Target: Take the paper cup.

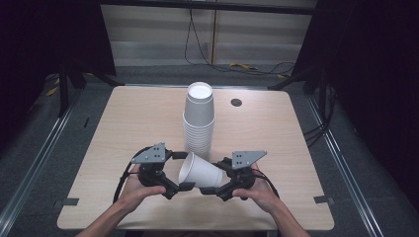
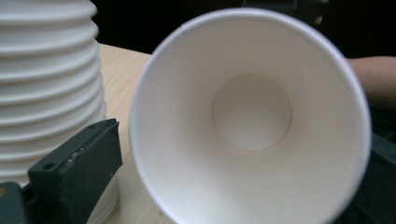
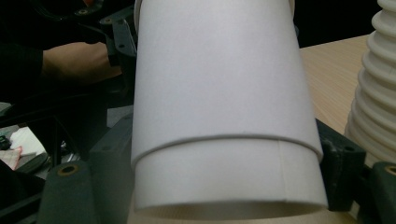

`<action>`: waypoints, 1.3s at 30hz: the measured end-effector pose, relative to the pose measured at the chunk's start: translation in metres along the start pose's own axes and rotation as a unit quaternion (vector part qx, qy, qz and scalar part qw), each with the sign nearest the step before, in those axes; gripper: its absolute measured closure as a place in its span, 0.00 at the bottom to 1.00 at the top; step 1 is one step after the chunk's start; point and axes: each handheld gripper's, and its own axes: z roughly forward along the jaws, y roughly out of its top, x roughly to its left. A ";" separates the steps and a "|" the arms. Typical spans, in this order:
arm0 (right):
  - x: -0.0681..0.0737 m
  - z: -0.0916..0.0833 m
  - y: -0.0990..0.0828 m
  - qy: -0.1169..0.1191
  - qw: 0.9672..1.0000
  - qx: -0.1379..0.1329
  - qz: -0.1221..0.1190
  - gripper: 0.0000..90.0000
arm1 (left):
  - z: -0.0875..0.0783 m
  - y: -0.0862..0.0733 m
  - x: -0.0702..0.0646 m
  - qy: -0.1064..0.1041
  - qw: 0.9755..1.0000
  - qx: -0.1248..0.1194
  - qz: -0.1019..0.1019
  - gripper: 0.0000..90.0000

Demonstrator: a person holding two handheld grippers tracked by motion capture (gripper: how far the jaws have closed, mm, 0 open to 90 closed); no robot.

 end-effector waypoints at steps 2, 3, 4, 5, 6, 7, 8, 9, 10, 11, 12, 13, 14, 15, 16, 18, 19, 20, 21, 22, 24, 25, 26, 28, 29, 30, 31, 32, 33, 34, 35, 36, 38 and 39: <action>0.000 0.000 0.000 0.000 1.000 0.002 -0.001 0.25 | 0.001 0.000 -0.001 0.001 1.000 0.003 0.001 0.00; 0.001 0.001 0.000 0.002 1.000 0.002 -0.001 0.25 | 0.001 0.000 -0.001 0.000 1.000 0.004 0.001 0.00; 0.001 0.001 0.000 0.003 1.000 0.001 -0.002 0.25 | 0.002 0.000 -0.001 -0.001 1.000 0.002 -0.001 0.00; 0.001 0.002 0.000 0.003 1.000 0.001 -0.002 0.25 | 0.002 -0.001 -0.001 -0.005 1.000 0.002 -0.003 0.00; 0.001 0.002 0.000 0.005 1.000 0.001 -0.002 0.25 | 0.003 -0.001 0.000 -0.009 1.000 0.003 -0.006 0.00; 0.001 0.003 0.000 0.005 1.000 0.004 -0.002 0.25 | 0.004 -0.002 -0.001 -0.011 1.000 0.002 -0.009 0.00; 0.002 0.004 0.000 0.006 1.000 0.006 -0.001 0.25 | 0.004 -0.002 -0.002 -0.011 1.000 0.003 -0.009 0.00; 0.003 0.004 0.000 0.006 1.000 0.007 -0.001 0.25 | 0.004 -0.002 -0.003 -0.012 1.000 0.002 -0.007 0.01; 0.003 0.005 0.000 0.008 1.000 0.006 -0.002 0.25 | 0.004 -0.001 -0.004 -0.012 1.000 0.000 -0.005 0.03; 0.003 0.006 0.000 0.010 1.000 0.007 -0.001 0.25 | 0.004 -0.001 -0.005 -0.011 1.000 0.003 -0.003 0.03; 0.003 0.007 0.000 0.012 1.000 0.006 -0.001 0.25 | 0.004 -0.001 -0.004 -0.010 1.000 0.002 -0.003 0.03; 0.003 0.007 0.000 0.010 1.000 0.006 -0.002 0.25 | 0.004 -0.001 -0.004 -0.011 1.000 -0.001 -0.007 0.03; 0.003 0.006 0.000 0.010 1.000 0.005 -0.002 0.25 | 0.004 -0.001 -0.004 -0.011 1.000 -0.002 -0.008 0.03; 0.003 0.006 0.001 0.008 1.000 0.006 -0.002 0.25 | 0.004 -0.001 -0.004 -0.006 1.000 0.000 -0.009 0.03; 0.003 0.006 0.001 0.009 1.000 0.006 -0.002 0.25 | 0.005 -0.001 -0.004 -0.014 1.000 -0.004 -0.011 0.03; 0.003 0.006 0.000 0.012 1.000 0.006 -0.003 0.25 | 0.006 -0.002 -0.004 -0.020 1.000 -0.003 -0.015 0.03; 0.003 0.006 0.000 0.014 1.000 0.007 -0.002 0.25 | 0.005 -0.002 -0.003 -0.020 1.000 0.000 -0.015 0.04; 0.004 0.007 0.000 0.013 1.000 0.009 -0.003 0.25 | 0.005 -0.002 -0.004 -0.020 1.000 0.002 -0.016 0.04; 0.003 0.007 0.000 0.015 1.000 0.009 -0.003 0.25 | 0.005 -0.001 -0.003 -0.020 1.000 0.007 -0.014 0.04; 0.003 0.008 0.000 0.015 1.000 0.010 -0.001 0.25 | 0.005 -0.001 -0.003 -0.023 1.000 0.005 -0.017 0.05; 0.003 0.008 0.000 0.016 1.000 0.013 0.000 0.25 | 0.004 0.000 -0.003 -0.023 1.000 0.008 -0.018 0.06; 0.003 0.008 0.000 0.016 1.000 0.015 -0.001 0.25 | 0.004 0.001 -0.003 -0.026 0.999 0.007 -0.017 0.06; 0.003 0.008 0.000 0.015 1.000 0.017 0.001 0.24 | 0.003 0.001 -0.003 -0.028 0.999 0.008 -0.017 0.07; 0.003 0.007 0.001 0.013 1.000 0.021 0.002 0.24 | 0.003 0.002 -0.004 -0.025 1.000 0.012 -0.012 0.08; 0.003 0.007 0.001 0.014 1.000 0.022 0.004 0.24 | 0.003 0.002 -0.005 -0.018 1.000 0.016 -0.011 0.08; 0.003 0.007 0.001 0.015 1.000 0.025 0.006 0.23 | 0.003 0.002 -0.005 -0.023 1.000 0.015 -0.009 0.08; 0.004 0.007 0.001 0.015 0.999 0.029 0.008 0.22 | 0.003 0.002 -0.005 -0.019 1.000 0.019 -0.007 0.08; 0.004 0.008 0.001 0.014 0.999 0.034 0.008 0.22 | 0.003 0.002 -0.004 -0.023 0.999 0.022 -0.006 0.08; 0.004 0.008 0.001 0.014 0.999 0.038 0.008 0.22 | 0.003 0.002 -0.004 -0.024 0.999 0.024 -0.007 0.08; 0.004 0.008 0.001 0.014 0.999 0.042 0.011 0.21 | 0.003 0.002 -0.003 -0.023 0.999 0.025 -0.008 0.08; 0.004 0.008 0.000 0.013 0.999 0.045 0.014 0.20 | 0.003 0.001 -0.003 -0.019 0.999 0.027 -0.010 0.08; 0.003 0.008 0.000 0.012 0.999 0.045 0.016 0.19 | 0.002 0.001 -0.002 -0.018 0.999 0.030 -0.008 0.08; 0.002 0.007 -0.001 0.006 0.999 0.043 0.020 0.18 | 0.001 0.001 -0.002 -0.016 0.999 0.031 -0.009 0.08; 0.002 0.006 -0.001 0.001 0.999 0.042 0.021 0.17 | 0.001 0.002 -0.002 -0.016 0.999 0.030 -0.008 0.08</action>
